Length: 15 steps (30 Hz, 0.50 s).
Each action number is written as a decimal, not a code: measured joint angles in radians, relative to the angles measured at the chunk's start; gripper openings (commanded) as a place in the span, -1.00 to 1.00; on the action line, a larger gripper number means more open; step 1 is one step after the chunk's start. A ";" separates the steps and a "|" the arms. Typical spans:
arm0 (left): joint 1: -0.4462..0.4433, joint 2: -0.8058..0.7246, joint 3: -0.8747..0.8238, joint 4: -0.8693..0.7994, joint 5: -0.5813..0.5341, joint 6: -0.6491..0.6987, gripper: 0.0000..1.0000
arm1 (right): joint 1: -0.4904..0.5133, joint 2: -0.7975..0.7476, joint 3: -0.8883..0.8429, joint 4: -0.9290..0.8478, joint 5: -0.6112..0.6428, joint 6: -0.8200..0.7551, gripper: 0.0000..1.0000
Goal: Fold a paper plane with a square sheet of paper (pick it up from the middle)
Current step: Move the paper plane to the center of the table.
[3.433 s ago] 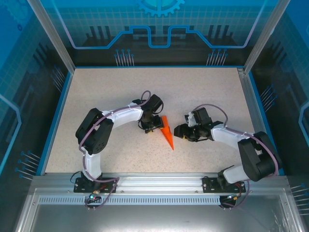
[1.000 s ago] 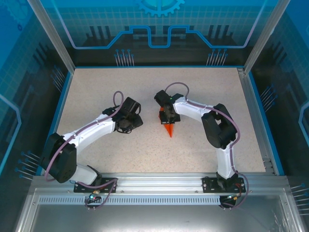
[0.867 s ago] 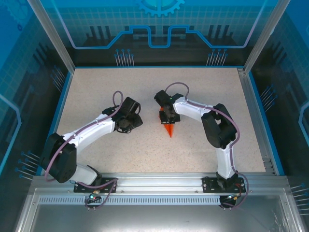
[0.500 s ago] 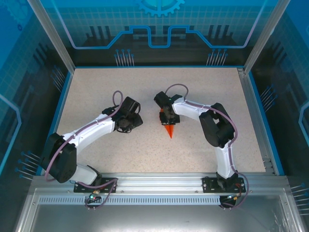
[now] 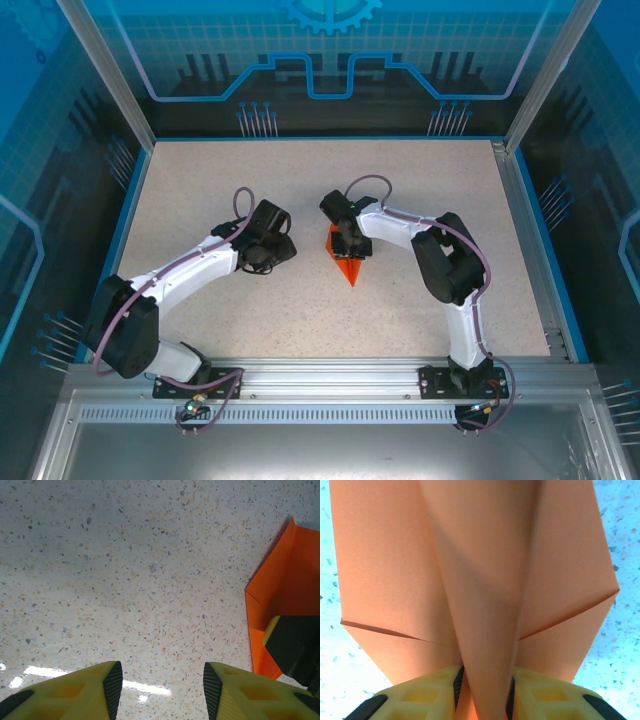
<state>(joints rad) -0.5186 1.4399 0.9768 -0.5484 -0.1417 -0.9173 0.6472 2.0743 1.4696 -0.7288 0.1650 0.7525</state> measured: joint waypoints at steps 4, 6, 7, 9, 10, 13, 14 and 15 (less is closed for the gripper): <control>0.000 0.000 0.000 0.001 0.000 0.000 0.00 | 0.000 0.001 0.003 0.003 -0.007 0.025 -0.29; 0.000 0.000 0.000 0.001 0.000 0.000 0.00 | 0.000 0.003 0.005 0.002 -0.006 0.034 -0.30; 0.001 0.000 0.000 0.001 0.000 0.000 0.00 | 0.000 0.003 0.006 0.000 -0.006 0.035 -0.30; 0.002 0.000 0.000 0.001 0.000 0.002 0.01 | 0.000 0.005 0.011 -0.005 -0.005 0.037 -0.30; 0.003 0.000 0.000 0.001 0.000 0.003 0.01 | 0.000 0.006 0.013 -0.006 -0.005 0.037 -0.31; 0.003 0.000 0.000 0.001 0.000 0.003 0.01 | 0.000 0.006 0.018 -0.012 -0.005 0.034 -0.25; 0.003 0.000 0.000 0.001 0.000 0.003 0.01 | 0.000 0.006 0.021 -0.014 -0.005 0.031 -0.22; 0.003 0.000 0.000 0.001 0.000 0.003 0.01 | 0.000 0.006 0.024 -0.016 -0.005 0.028 -0.17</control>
<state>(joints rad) -0.5159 1.4399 0.9768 -0.5476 -0.1421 -0.9138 0.6476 2.0800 1.4940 -0.7444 0.1596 0.7807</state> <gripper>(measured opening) 0.503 0.382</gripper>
